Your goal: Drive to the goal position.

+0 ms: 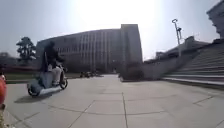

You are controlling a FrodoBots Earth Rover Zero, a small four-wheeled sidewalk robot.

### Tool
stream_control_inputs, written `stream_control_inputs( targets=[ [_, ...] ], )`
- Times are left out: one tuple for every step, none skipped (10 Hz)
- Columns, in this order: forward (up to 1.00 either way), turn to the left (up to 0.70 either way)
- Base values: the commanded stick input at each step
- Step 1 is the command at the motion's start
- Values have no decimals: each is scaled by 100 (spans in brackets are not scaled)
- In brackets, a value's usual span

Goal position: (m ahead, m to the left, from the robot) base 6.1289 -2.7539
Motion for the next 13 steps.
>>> stream_control_inputs(
  targets=[
    [70, -1],
    [70, -1],
    [70, -1],
    [70, -1],
    [70, -1],
    [70, -1],
    [70, -1],
    [70, -1],
    [70, -1],
    [70, -1],
    [70, -1],
    [70, 11],
    [70, 34]
  ],
)
